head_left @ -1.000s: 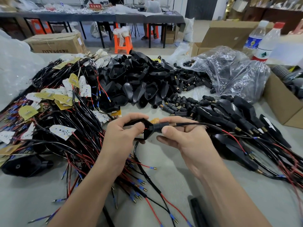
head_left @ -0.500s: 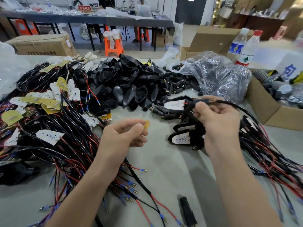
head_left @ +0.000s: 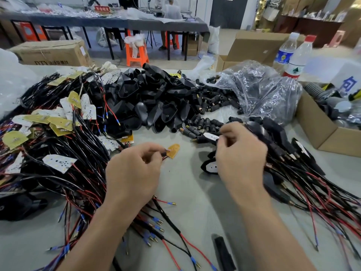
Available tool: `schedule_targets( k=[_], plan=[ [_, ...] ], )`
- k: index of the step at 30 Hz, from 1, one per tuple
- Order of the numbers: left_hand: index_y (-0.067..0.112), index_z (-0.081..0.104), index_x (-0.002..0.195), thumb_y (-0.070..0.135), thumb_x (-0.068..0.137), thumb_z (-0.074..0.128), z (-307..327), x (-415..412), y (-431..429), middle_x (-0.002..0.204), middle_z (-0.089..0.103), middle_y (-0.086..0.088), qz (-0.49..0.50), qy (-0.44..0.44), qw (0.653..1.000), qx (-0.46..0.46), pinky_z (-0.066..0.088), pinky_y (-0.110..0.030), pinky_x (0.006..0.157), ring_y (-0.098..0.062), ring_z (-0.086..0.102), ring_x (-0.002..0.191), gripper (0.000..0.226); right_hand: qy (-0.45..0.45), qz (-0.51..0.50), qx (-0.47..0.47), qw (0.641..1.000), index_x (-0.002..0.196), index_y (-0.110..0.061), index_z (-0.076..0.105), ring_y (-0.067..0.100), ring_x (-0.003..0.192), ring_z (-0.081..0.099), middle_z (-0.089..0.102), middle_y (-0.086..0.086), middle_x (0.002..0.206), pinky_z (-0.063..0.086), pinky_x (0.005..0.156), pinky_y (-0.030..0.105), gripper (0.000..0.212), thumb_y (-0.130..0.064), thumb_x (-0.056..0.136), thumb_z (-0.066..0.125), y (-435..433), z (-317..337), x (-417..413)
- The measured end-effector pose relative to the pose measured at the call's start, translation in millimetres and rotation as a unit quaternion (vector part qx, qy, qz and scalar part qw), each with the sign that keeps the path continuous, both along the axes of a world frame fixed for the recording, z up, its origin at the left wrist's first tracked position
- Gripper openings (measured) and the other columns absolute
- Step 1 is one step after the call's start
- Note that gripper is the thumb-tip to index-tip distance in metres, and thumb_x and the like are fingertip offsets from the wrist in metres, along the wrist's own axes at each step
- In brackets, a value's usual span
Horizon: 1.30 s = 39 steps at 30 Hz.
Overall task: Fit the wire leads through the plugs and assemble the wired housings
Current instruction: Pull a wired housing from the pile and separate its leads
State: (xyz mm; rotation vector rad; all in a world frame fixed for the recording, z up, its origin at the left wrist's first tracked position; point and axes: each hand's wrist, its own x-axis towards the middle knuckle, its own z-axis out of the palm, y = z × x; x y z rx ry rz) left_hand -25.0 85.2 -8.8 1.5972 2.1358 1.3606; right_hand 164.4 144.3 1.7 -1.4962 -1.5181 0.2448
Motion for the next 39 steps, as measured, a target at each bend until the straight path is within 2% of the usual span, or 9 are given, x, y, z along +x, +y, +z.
schedule_targets(
  k=[4,8,12,22,25,27,31,35,39],
  plan=[
    [0.034,0.076,0.112,0.021,0.092,0.069,9,-27,-2,0.1,0.075,0.015,0.065,0.058,0.995,0.05,0.056,-0.031,0.081,-0.008,0.061,0.07,0.024,-0.04,0.121,0.019,0.992,0.105,-0.022,0.074,0.021,0.097,0.063,0.072,-0.001,0.095,0.044,0.086,0.025,0.029,-0.002,0.09,0.059,-12,-15,-42],
    [0.019,0.058,0.141,0.027,0.093,0.07,7,-62,2,0.143,0.058,-0.006,0.17,0.115,0.978,-0.036,0.034,-0.039,0.114,-0.028,0.046,0.135,0.051,-0.054,0.237,-0.082,0.966,0.116,-0.025,0.073,0.02,0.104,0.065,0.074,0.001,0.107,0.049,0.095,0.033,0.035,-0.009,0.092,0.054,-15,-31,-77],
    [0.021,0.068,0.13,0.035,0.09,0.072,-3,-66,5,0.137,0.063,-0.006,0.159,0.235,0.948,-0.145,0.034,-0.048,0.111,-0.032,0.045,0.132,0.043,-0.006,0.262,-0.131,0.956,0.11,-0.021,0.076,0.014,0.099,0.069,0.076,-0.002,0.104,0.054,0.096,0.037,0.034,-0.004,0.09,0.055,-6,-43,-82],
    [0.023,0.074,0.123,0.0,0.091,0.061,0,-39,3,0.113,0.065,0.022,-0.027,0.121,0.98,0.158,0.037,0.0,0.098,0.013,0.057,0.105,0.041,0.197,0.291,-0.201,0.914,0.09,-0.025,0.079,0.011,0.064,0.065,0.076,-0.002,0.078,0.051,0.064,0.026,0.016,-0.016,0.089,0.066,-6,-39,-73],
    [0.044,0.062,0.137,0.017,0.092,0.054,-4,-17,4,0.103,0.068,0.03,-0.192,-0.087,0.972,0.1,0.049,-0.011,0.081,0.01,0.063,0.095,0.053,0.289,0.412,-0.297,0.811,0.084,-0.015,0.079,0.019,0.055,0.057,0.072,0.006,0.07,0.044,0.053,0.029,0.018,-0.01,0.092,0.063,-15,-22,-69],
    [0.044,0.054,0.145,0.025,0.092,0.047,-3,-10,5,0.137,0.063,0.021,-0.298,-0.266,0.915,0.064,0.058,-0.022,0.074,-0.008,0.061,0.125,0.057,0.279,0.451,-0.319,0.786,0.082,-0.008,0.075,0.02,0.051,0.058,0.069,0.006,0.065,0.046,0.049,0.024,0.017,-0.003,0.092,0.063,-21,-16,-67],
    [0.046,0.044,0.151,0.032,0.094,0.045,-1,-6,5,0.159,0.042,0.022,-0.401,-0.349,0.846,0.036,0.059,-0.037,0.069,-0.01,0.06,0.126,0.059,0.277,0.432,-0.302,0.803,0.083,0.01,0.065,0.027,0.051,0.054,0.065,0.016,0.061,0.044,0.05,0.029,0.007,0.01,0.089,0.061,-23,-13,-62],
    [0.035,0.034,0.159,0.012,0.09,0.054,-8,-5,9,0.162,0.038,0.018,-0.34,-0.327,0.881,0.025,0.04,-0.04,0.118,-0.011,0.041,0.147,0.075,0.333,0.38,-0.203,0.839,0.076,0.002,0.067,0.024,0.052,0.051,0.061,0.022,0.059,0.044,0.05,0.028,0.017,0.008,0.091,0.061,-14,-8,-56],
    [0.031,0.063,0.136,0.004,0.101,0.054,-10,2,13,0.115,0.076,0.004,-0.3,-0.3,0.905,-0.038,0.058,-0.028,0.086,-0.012,0.073,0.103,0.046,0.35,0.304,-0.113,0.879,0.076,-0.002,0.066,0.019,0.052,0.057,0.067,0.016,0.062,0.049,0.051,0.027,0.018,0.007,0.09,0.06,-6,-9,-41]
  ],
)
